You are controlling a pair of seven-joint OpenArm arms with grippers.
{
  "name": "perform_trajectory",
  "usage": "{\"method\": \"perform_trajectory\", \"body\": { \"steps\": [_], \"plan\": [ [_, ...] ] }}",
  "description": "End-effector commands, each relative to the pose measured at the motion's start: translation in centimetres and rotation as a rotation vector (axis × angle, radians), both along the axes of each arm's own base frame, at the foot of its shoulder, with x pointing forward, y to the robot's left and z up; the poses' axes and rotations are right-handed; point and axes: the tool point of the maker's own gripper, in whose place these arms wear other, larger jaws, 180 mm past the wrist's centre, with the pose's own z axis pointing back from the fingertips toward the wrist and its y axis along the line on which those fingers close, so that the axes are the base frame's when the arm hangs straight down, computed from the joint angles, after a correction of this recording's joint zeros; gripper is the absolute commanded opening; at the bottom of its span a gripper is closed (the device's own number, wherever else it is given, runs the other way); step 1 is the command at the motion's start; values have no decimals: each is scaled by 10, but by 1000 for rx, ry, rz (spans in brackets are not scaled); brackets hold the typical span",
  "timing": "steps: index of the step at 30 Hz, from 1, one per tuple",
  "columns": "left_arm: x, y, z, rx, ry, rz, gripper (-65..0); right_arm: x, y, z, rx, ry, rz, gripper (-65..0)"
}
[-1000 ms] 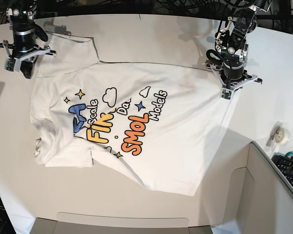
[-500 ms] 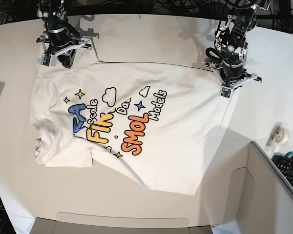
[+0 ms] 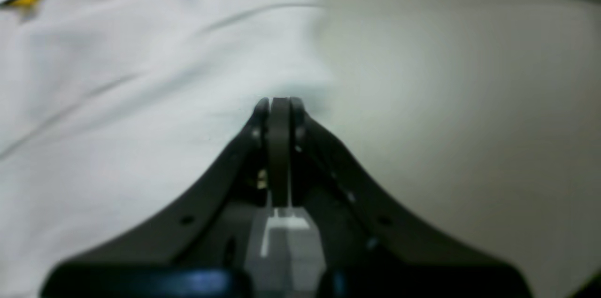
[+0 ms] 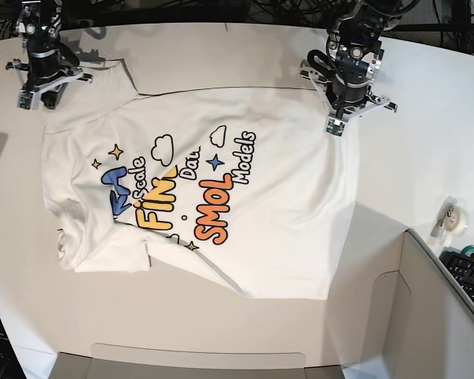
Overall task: Layout the t-shirt on the table in an organized manner, then fold the t-shirt properly
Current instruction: 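Pull the shoulder corners apart with both grippers to smooth the shirt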
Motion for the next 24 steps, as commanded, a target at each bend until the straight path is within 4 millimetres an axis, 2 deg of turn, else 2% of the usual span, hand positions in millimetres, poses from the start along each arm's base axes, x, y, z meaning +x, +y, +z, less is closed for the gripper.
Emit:
{"method": "perform_trajectory", "body": {
  "steps": [1, 4, 6, 10, 12, 14, 15, 19, 21, 24],
  "plan": [
    [-15, -11, -7, -36, 76, -9, -650, 0, -14, 11, -35, -14, -11, -650],
    [-18, -18, -8, -43, 85, -28, -650, -10, -37, 15, -53, 18, -75, -650],
    [-17, -18, -7, -44, 83, -28, -650, -13, -45, 18, -62, 25, -93, -650],
    [1, -14, 0, -33, 45, -24, -650, -18, -57, 23, -79, 22, -122, -650],
    [11, -3, 4, -19, 23, 4, -650, -18, -58, 26, -80, 16, -126, -650],
    [19, 15, 7, 14, 0, 45, -650, -15, -51, 27, -68, 6, -113, -650],
    [22, 23, 8, 38, -8, 59, -650, -12, -42, 27, -57, 2, -90, -650],
    [27, 61, 9, 202, -36, 89, -649, 1, 20, 19, 36, -11, 75, -650],
    [29, 70, 12, 263, -49, 82, -649, 5, 47, 15, 77, -13, 131, -650],
    [30, 71, 14, 294, -60, 70, -649, 7, 72, 12, 113, -9, 185, -650]
  ]
}}
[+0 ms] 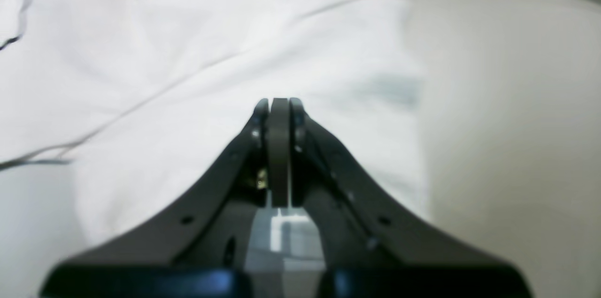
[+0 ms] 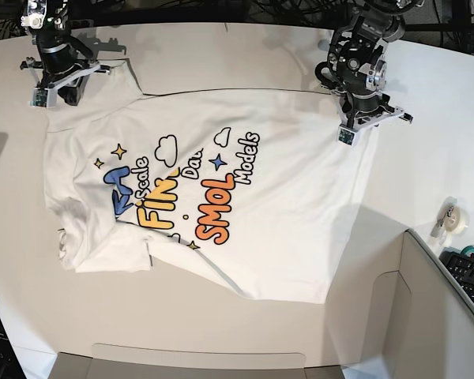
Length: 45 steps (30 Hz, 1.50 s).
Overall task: Layout the t-shirt on the table in an organized manner, then fold the t-shirt properly
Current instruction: 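Pull the shoulder corners apart with both grippers to smooth the shirt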
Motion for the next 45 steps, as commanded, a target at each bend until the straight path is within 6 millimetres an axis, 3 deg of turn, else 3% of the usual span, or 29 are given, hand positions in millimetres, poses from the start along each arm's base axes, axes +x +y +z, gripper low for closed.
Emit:
{"method": "perform_trajectory", "body": {
  "steps": [1, 4, 7, 13, 16, 24, 30, 36, 41, 45],
  "plan": [
    [2, 2, 4, 9, -11, -2, -649, 5, 4, 9, -8, -33, 23, -650],
    [-1, 1, 2, 6, -5, -2, -649, 4, 20, 1, 21, -14, 54, -650],
    [-1, 0, 2, 5, -5, -6, -649, 0, 23, -12, 32, 18, 56, -650],
    [-6, 0, -1, 4, 6, -7, -650, -14, -5, -60, 22, 137, -17, -650],
    [-5, -2, 2, -1, -3, -10, -650, -23, -23, -71, 7, 175, -55, -650],
    [-9, -38, 19, -105, -55, -19, -649, -32, -81, -52, -102, 173, -114, -650],
    [-14, -42, 16, -118, -44, -15, -649, -45, -111, -42, -147, 180, -173, -650],
    [-11, -41, 17, -118, -51, -8, -649, -57, -105, -45, -140, 203, -165, -650],
    [-13, -36, 11, -104, -34, 0, -649, -71, -87, -50, -101, 214, -175, -650],
    [8, -30, 24, -86, -87, -5, -649, -82, -81, -52, -90, 229, -179, -650]
  ]
}}
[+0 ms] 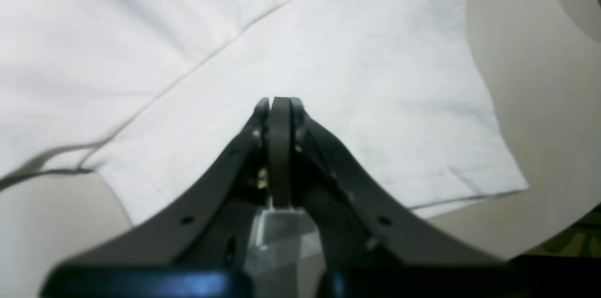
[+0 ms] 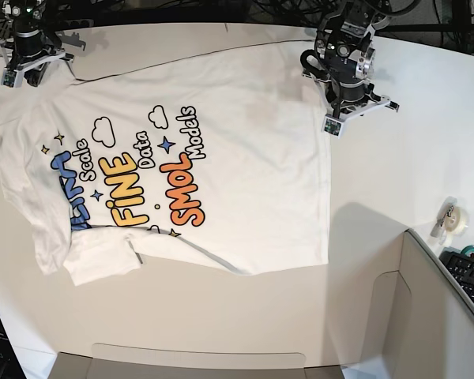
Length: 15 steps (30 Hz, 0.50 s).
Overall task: Layout the t-shirt on the table in an organized manner, then fold the t-shirt properly
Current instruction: 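Pull the shoulder corners apart with both grippers to smooth the shirt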
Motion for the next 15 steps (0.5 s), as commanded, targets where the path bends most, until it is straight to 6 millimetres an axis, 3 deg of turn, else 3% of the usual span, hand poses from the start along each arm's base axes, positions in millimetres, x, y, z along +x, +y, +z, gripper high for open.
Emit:
{"method": "perform_trajectory", "body": {
  "steps": [1, 6, 12, 15],
  "plan": [
    [14, 7, 16, 23, -66, 0, -649, -31, 9, -23, 53, 155, -4, -650],
    [29, 29, 37, 37, -138, 62, -649, -39, 15, -18, 53, 162, 12, -650],
    [45, 20, 67, 5, -235, 47, -643, -31, 22, -5, 50, 117, 24, -650],
    [47, 14, 79, -16, -272, 35, -591, -19, 27, 6, 47, 76, 40, -650]
  ]
}}
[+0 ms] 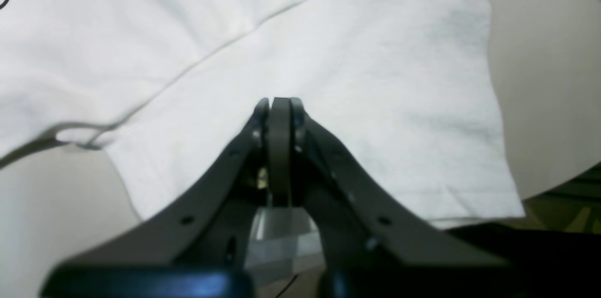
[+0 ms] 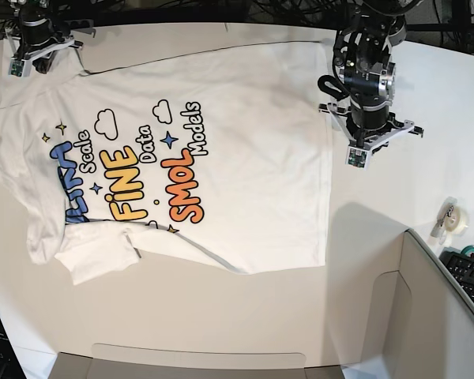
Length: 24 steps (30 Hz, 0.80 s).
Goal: Layout the t-shirt on the table in an organized manner, then fold the t-shirt properly
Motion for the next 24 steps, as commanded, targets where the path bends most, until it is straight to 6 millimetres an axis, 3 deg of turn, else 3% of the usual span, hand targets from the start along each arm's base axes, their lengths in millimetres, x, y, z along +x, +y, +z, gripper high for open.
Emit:
{"method": "perform_trajectory", "body": {
  "steps": [1, 6, 11, 13, 16, 22, 24],
  "plan": [
    [4, -1, 12, 3, -45, -5, -571, -2, 6, 2, 12, 14, 23, -650],
    [11, -15, 18, -56, -105, -35, -494, 26, 21, 39, -3, -102, 75, -650],
    [14, -25, 18, -92, -117, -31, -472, 46, 30, 65, -8, -188, 88, -650],
    [14, -26, 18, -96, -117, -30, -470, 46, 18, 71, -32, -203, 60, -650],
    [14, -25, 19, -94, -120, -30, -469, 42, -15, 88, -98, -233, -11, -634],
    [13, -26, 18, -98, -120, -31, -468, 22, -85, 140, -46, -360, -238, -374],
    [12, -29, 16, -123, -114, -32, -468, 15, -98, 152, -6, -388, -286, -324]
  ]
}}
